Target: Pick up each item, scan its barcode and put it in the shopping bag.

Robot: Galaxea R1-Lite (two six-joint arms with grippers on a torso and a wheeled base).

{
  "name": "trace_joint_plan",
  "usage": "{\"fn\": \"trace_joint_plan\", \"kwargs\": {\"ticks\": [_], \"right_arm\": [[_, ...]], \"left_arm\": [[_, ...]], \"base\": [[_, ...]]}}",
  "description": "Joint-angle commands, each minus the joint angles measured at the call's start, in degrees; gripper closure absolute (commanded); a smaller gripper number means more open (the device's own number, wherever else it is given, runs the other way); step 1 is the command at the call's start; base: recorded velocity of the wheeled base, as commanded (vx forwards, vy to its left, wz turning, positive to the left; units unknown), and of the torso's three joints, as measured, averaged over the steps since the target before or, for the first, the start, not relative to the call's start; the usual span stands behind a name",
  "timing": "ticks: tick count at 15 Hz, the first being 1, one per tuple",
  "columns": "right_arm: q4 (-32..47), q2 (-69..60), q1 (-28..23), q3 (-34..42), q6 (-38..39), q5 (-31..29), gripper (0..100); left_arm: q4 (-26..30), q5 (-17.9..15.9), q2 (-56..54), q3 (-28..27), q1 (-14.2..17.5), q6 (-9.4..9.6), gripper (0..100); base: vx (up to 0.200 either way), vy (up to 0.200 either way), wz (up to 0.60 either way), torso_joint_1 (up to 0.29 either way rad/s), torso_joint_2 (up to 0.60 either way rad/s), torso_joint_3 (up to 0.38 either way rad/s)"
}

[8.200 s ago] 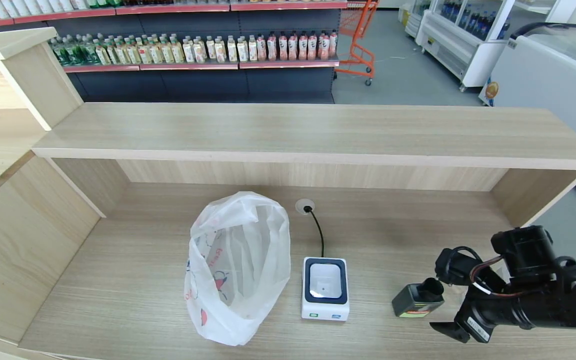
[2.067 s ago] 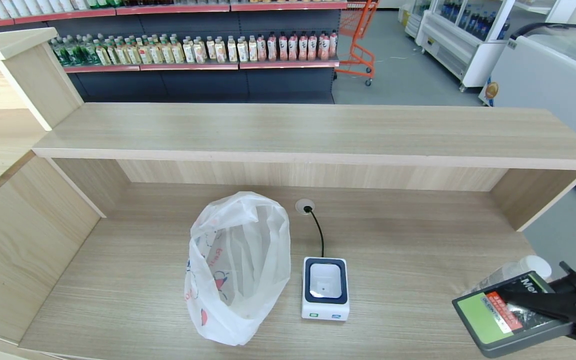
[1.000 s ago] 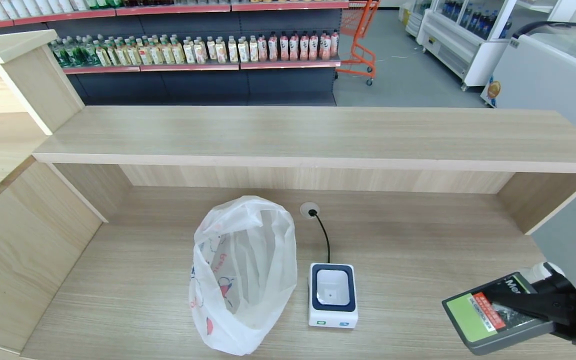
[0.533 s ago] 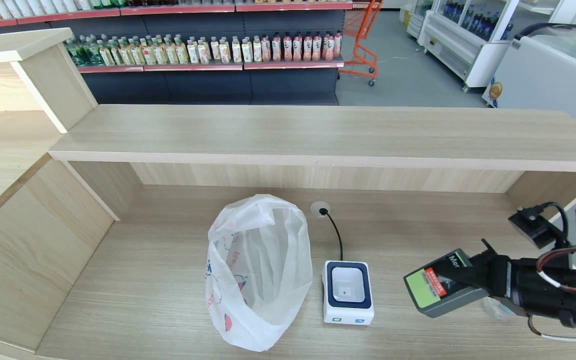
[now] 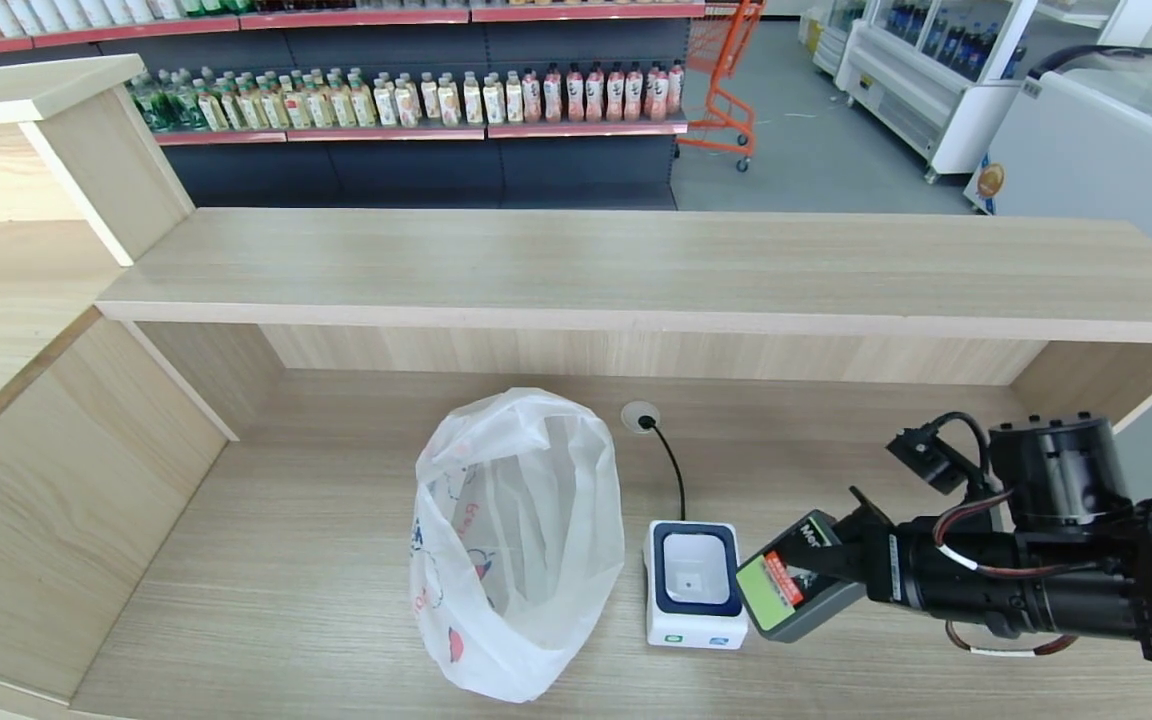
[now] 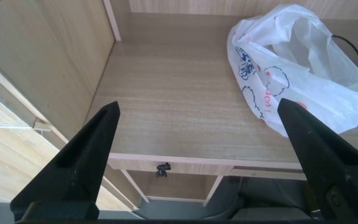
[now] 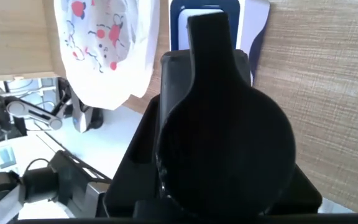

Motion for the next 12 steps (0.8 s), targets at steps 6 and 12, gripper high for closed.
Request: {"fn": "trace_joint_plan", "kwargs": {"ticks": [6, 12], "right_arm": [[-6.8, 6.8, 0.8, -0.1, -1.1, -0.1, 100], [-15.8, 12.9, 2.3, 0.2, -1.1, -0.2, 100]], "left_arm": [[0.0, 0.0, 0.0, 0.0, 0.0, -0.01, 0], [0.0, 0.0, 0.1, 0.0, 0.0, -0.01, 0]], "base": [[0.000, 0.000, 0.00, 0.000, 0.00, 0.000], [0.000, 0.000, 0.00, 0.000, 0.00, 0.000]]}}
